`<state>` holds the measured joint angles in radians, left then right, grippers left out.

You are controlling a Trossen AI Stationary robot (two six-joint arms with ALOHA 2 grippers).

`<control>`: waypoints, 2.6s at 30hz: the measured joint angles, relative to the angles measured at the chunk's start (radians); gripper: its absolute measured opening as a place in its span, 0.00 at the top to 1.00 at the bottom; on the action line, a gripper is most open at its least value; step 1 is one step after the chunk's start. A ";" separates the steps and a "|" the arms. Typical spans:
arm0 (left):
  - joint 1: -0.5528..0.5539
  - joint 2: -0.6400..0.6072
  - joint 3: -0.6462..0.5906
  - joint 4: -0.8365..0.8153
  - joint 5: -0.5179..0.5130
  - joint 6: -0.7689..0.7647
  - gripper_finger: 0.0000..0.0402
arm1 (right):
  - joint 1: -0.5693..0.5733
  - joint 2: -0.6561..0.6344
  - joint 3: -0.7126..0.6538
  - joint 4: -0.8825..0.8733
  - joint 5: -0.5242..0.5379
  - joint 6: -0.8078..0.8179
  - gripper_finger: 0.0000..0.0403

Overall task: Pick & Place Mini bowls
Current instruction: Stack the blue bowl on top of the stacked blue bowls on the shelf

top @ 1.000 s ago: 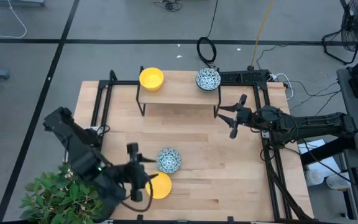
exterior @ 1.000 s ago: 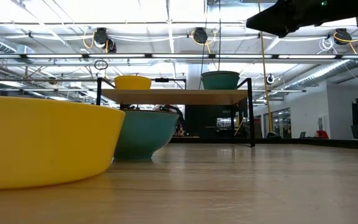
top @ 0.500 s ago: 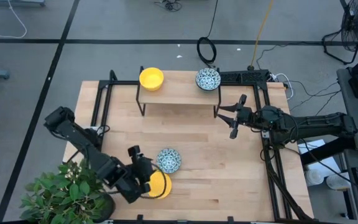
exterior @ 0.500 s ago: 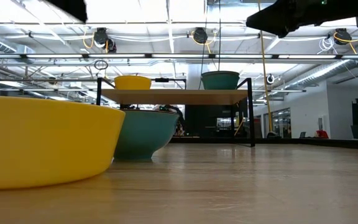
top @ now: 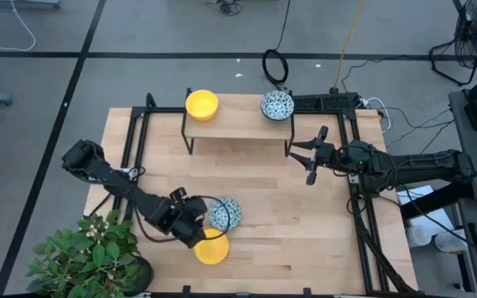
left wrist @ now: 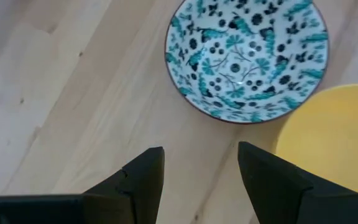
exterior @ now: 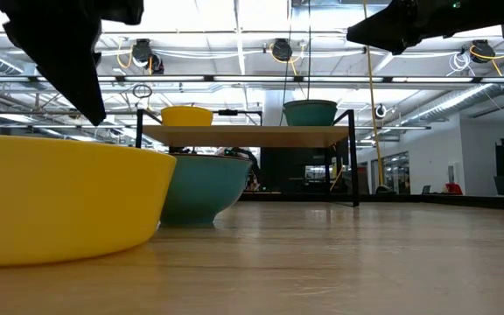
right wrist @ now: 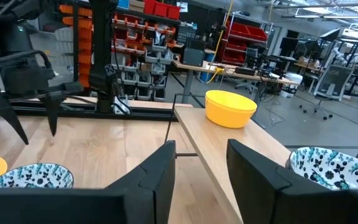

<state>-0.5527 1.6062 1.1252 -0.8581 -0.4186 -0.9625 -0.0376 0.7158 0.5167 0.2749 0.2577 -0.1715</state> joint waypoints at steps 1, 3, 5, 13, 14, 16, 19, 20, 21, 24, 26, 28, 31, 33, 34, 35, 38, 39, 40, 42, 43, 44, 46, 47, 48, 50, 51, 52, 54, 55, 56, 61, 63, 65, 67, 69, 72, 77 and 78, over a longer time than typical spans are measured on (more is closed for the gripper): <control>0.005 0.000 -0.005 0.001 0.001 -0.004 0.48 | 0.000 0.000 0.000 0.000 0.000 0.000 0.68; 0.010 0.000 -0.014 0.000 0.004 -0.013 0.48 | 0.000 0.000 0.000 0.000 0.000 0.000 0.68; 0.011 0.000 -0.017 0.000 0.006 -0.019 0.48 | 0.000 0.000 0.000 0.000 0.000 0.000 0.68; 0.011 0.000 -0.019 0.000 0.014 -0.015 0.48 | 0.000 0.000 0.000 0.000 0.001 0.006 0.68; 0.011 0.000 -0.019 0.000 0.014 -0.015 0.48 | 0.000 0.000 0.000 0.000 0.001 0.010 0.68; 0.011 0.000 -0.019 0.000 0.010 -0.011 0.48 | 0.000 0.000 0.000 0.000 0.001 0.014 0.68; 0.011 0.000 -0.019 -0.001 0.005 -0.020 0.48 | 0.000 0.000 0.000 0.000 0.001 0.014 0.68; 0.012 0.000 -0.019 -0.002 0.009 -0.025 0.48 | 0.000 0.000 0.000 0.000 0.001 0.014 0.68; 0.015 0.000 -0.019 -0.003 0.014 -0.026 0.48 | 0.000 0.000 0.000 0.000 0.001 0.014 0.68; 0.024 0.000 -0.019 -0.004 0.014 -0.027 0.48 | 0.000 0.000 0.000 0.000 0.000 0.014 0.68; 0.032 0.000 -0.019 -0.004 0.012 -0.027 0.48 | 0.000 0.000 0.000 0.000 0.000 0.014 0.68; 0.040 0.000 -0.019 -0.004 0.011 -0.028 0.48 | 0.000 0.000 0.000 0.000 0.000 0.014 0.68; 0.055 0.008 -0.019 -0.004 0.019 -0.034 0.48 | 0.000 0.000 0.000 0.000 0.000 0.014 0.68; 0.061 0.012 -0.030 -0.006 0.051 -0.039 0.48 | 0.000 0.000 0.000 0.000 0.000 0.014 0.68; 0.066 0.012 -0.038 -0.002 0.071 -0.044 0.48 | 0.000 0.000 0.000 0.000 0.000 0.014 0.68; 0.070 0.012 -0.050 0.002 0.079 -0.050 0.48 | 0.000 0.000 0.000 0.000 0.000 0.014 0.68; 0.074 0.012 -0.082 0.003 0.076 -0.069 0.48 | 0.000 0.000 0.000 0.000 0.000 0.014 0.68; 0.074 0.012 -0.091 0.009 0.068 -0.072 0.48 | 0.000 0.000 0.000 0.000 -0.001 0.014 0.68; 0.075 0.012 -0.098 0.023 0.064 -0.071 0.48 | 0.000 0.001 0.000 0.000 -0.001 0.014 0.68; 0.076 0.012 -0.116 0.060 0.062 -0.051 0.48 | 0.000 0.002 0.000 0.000 -0.001 0.014 0.68; 0.079 0.012 -0.123 0.085 0.062 -0.038 0.48 | 0.000 0.002 0.000 0.000 -0.001 0.014 0.68; 0.083 0.012 -0.130 0.114 0.062 -0.022 0.48 | 0.000 0.002 0.000 0.000 -0.001 0.014 0.68; 0.093 0.012 -0.142 0.169 0.062 0.011 0.48 | 0.000 0.002 0.000 0.000 -0.001 0.014 0.68; 0.100 0.012 -0.146 0.189 0.060 0.028 0.48 | 0.000 0.002 0.000 0.000 -0.001 0.014 0.68; 0.106 0.012 -0.147 0.207 0.058 0.045 0.48 | 0.000 0.002 0.000 0.000 -0.001 0.014 0.68; 0.121 0.012 -0.148 0.233 0.058 0.078 0.48 | 0.000 0.002 0.000 0.000 -0.001 0.014 0.68; 0.129 0.012 -0.148 0.246 0.055 0.091 0.48 | 0.000 0.002 0.000 0.000 -0.001 0.014 0.68; 0.137 0.012 -0.148 0.257 0.050 0.102 0.48 | 0.000 0.002 0.000 0.000 -0.001 0.014 0.68; 0.154 0.012 -0.148 0.279 0.042 0.118 0.48 | 0.000 0.002 0.000 0.000 -0.001 0.014 0.68; 0.162 0.012 -0.148 0.287 0.042 0.128 0.48 | 0.000 0.002 0.000 0.000 -0.001 0.014 0.68; 0.169 0.012 -0.148 0.291 0.040 0.135 0.48 | 0.000 0.002 0.000 0.000 -0.001 0.014 0.68; 0.197 0.012 -0.148 0.341 -0.004 0.184 0.48 | 0.000 0.002 0.000 0.000 -0.001 0.014 0.68; 0.210 0.012 -0.148 0.382 -0.032 0.221 0.48 | 0.000 0.002 0.000 0.000 -0.001 0.014 0.68; 0.222 0.012 -0.148 0.422 -0.053 0.273 0.48 | 0.000 0.002 0.000 0.000 -0.001 0.014 0.68; 0.232 0.012 -0.148 0.461 -0.060 0.316 0.48 | 0.000 0.002 0.000 0.000 -0.001 0.014 0.68; 0.241 0.012 -0.148 0.474 -0.043 0.329 0.48 | 0.000 0.002 0.000 0.000 -0.001 0.014 0.68; 0.250 0.012 -0.148 0.460 0.053 0.333 0.48 | 0.000 0.002 0.000 0.000 -0.001 0.014 0.68; 0.251 0.012 -0.148 0.444 0.240 0.229 0.48 | 0.000 0.002 0.000 0.000 -0.001 0.013 0.68; 0.251 0.012 -0.148 0.440 0.253 0.182 0.48 | 0.000 0.002 0.000 0.000 -0.001 0.014 0.68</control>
<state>-0.3012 1.6180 0.9775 -0.4177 -0.1654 -0.7809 -0.0379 0.7177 0.5163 0.2749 0.2565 -0.1578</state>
